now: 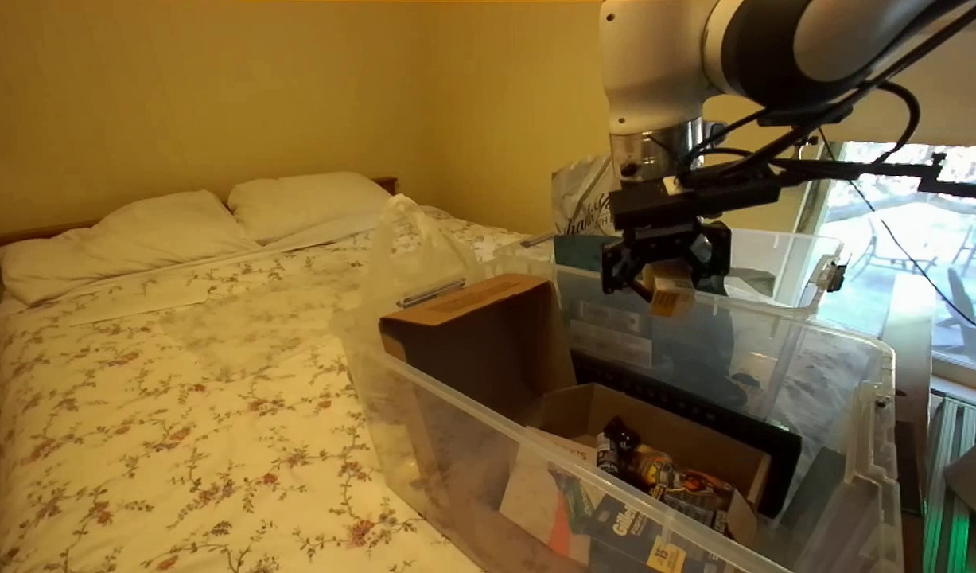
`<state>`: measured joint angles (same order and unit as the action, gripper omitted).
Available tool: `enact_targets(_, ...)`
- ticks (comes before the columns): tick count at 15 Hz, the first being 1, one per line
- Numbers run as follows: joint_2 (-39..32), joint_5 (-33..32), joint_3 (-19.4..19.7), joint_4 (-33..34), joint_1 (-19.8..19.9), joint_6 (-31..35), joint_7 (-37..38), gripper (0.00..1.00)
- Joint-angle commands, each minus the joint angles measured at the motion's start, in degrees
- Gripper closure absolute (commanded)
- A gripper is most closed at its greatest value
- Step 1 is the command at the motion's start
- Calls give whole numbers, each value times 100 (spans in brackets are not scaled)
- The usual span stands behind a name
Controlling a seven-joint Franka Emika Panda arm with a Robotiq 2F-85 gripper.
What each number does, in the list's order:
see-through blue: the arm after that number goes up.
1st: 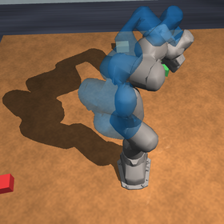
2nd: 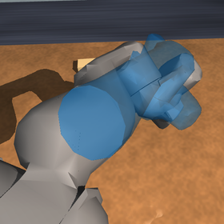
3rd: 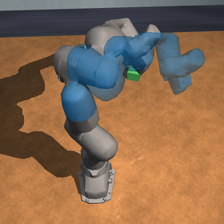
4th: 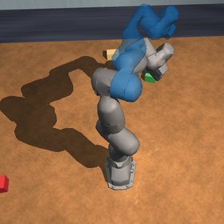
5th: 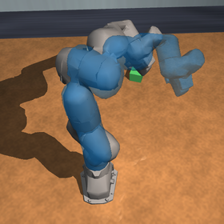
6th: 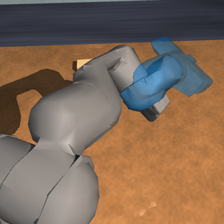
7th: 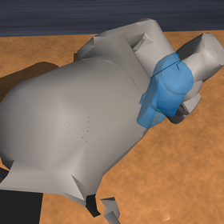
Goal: Move the remote and the pink box from the left storage box to the right storage box
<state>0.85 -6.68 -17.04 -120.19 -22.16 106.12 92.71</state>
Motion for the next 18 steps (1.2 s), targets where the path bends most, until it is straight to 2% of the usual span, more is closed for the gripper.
enact_targets(1,600,239,206,-434,471,104,275,79)
enact_targets(4,891,243,377,-770,835,91,514,79)
enact_targets(11,1733,734,562,-2236,1403,100,1259,79)
enact_targets(12,1782,819,555,-2338,1452,67,1400,29)
enact_targets(13,1829,922,551,-2429,1498,48,1535,28)
enact_targets(16,1993,1217,508,-2557,1574,99,1967,7)
enact_targets(18,2162,1313,403,-2487,1539,155,2282,0)
